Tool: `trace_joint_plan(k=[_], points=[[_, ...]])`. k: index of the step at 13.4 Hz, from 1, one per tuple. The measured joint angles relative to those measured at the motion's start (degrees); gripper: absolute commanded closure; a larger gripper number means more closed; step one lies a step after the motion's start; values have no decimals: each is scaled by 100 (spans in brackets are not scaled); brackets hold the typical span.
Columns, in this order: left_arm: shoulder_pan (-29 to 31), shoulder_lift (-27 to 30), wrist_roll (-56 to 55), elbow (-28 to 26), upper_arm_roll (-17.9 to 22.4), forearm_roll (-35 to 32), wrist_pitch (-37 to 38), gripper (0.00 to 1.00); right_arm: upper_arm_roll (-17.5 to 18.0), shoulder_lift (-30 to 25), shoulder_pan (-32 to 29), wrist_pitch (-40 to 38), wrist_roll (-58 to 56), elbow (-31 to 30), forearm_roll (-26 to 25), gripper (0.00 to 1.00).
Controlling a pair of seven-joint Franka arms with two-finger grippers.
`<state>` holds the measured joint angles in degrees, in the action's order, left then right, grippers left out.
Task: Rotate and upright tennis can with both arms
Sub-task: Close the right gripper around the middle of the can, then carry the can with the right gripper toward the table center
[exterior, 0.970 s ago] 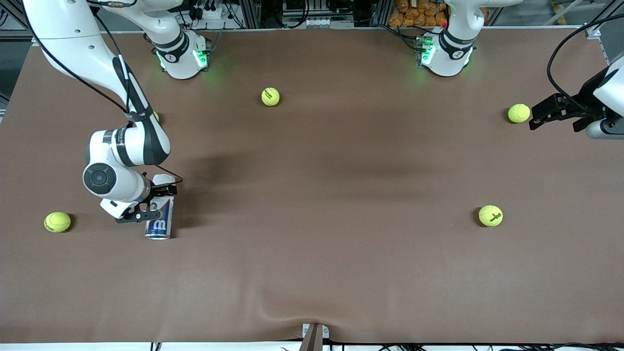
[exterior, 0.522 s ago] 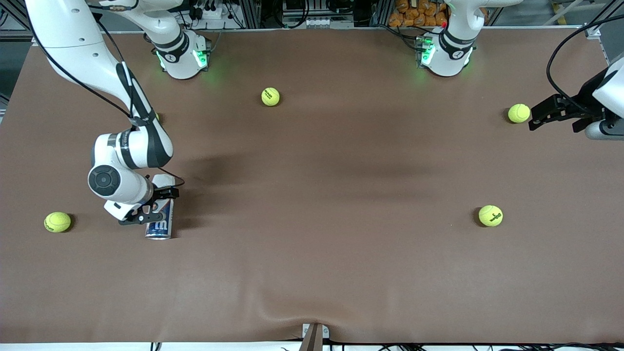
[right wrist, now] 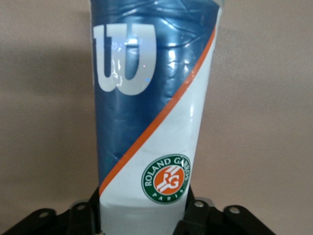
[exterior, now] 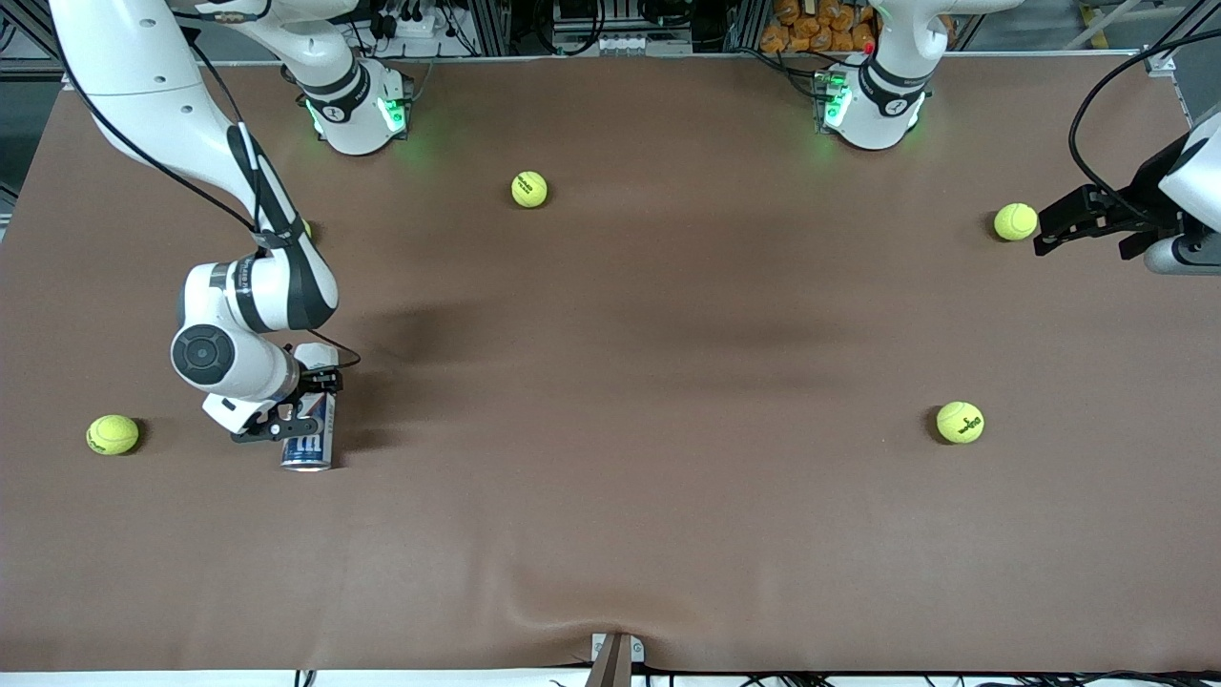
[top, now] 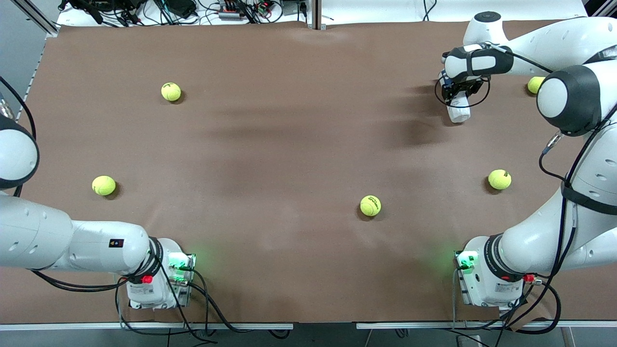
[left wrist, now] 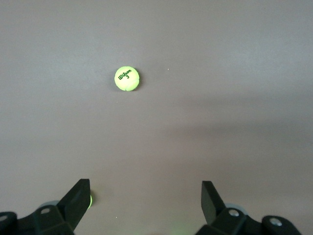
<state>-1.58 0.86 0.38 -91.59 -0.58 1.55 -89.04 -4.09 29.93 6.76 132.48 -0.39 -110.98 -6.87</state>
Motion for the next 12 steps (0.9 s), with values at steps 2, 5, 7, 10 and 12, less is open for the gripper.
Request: trace_joint_plan(k=[2, 5, 7, 10, 12], points=[[0, -3, 0, 0, 0, 0, 0, 0, 51, 0, 128, -139, -29, 221, -5, 41], [0, -12, 0, 0, 0, 0, 0, 0, 107, -1, 751, -389, -55, 669, -8, 41], [0, -17, 0, 0, 0, 0, 0, 0, 124, -1, 1277, -481, -317, 891, -11, 41], [0, -18, 0, 0, 0, 0, 0, 0, 269, 0, 1802, -719, -883, 1181, -7, 41], [2, -18, 0, 0, 0, 0, 0, 0, 364, 0, 2236, -805, -1006, 1372, -9, 41]])
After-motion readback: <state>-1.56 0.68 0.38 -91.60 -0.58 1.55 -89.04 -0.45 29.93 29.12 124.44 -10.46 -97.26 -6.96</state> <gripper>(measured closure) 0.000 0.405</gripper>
